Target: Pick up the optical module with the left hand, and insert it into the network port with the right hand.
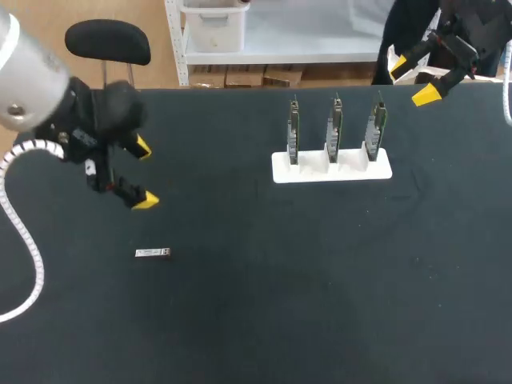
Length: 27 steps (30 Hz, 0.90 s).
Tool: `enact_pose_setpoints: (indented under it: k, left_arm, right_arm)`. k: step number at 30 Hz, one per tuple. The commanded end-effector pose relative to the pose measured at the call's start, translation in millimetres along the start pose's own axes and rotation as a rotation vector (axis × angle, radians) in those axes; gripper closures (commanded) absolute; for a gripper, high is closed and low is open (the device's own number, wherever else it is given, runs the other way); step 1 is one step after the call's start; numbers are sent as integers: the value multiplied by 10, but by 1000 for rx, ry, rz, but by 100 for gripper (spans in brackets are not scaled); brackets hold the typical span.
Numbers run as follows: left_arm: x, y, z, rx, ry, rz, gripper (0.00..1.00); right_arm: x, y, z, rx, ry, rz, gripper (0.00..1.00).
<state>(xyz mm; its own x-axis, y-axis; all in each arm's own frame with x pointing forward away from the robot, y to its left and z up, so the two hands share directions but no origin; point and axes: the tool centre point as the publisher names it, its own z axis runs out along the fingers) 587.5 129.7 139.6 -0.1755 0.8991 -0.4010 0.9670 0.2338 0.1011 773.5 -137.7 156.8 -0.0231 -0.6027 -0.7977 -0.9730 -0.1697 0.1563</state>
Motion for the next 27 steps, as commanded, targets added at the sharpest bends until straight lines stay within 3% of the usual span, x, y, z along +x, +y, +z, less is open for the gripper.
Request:
enact_pose_setpoints:
  k: [1, 11, 27]
  left_arm:
    - [124, -53, 102, -4, 139, -11, 0]
    - [557, -139, 276, 14, 252, -15, 0]
    - [745, -222, 800, 80, 383, 148, 0]
  right_arm:
    - [0, 20, 6, 5, 0, -1, 0]
    - [0, 20, 6, 5, 0, -1, 0]
    - [0, 20, 6, 5, 0, -1, 0]
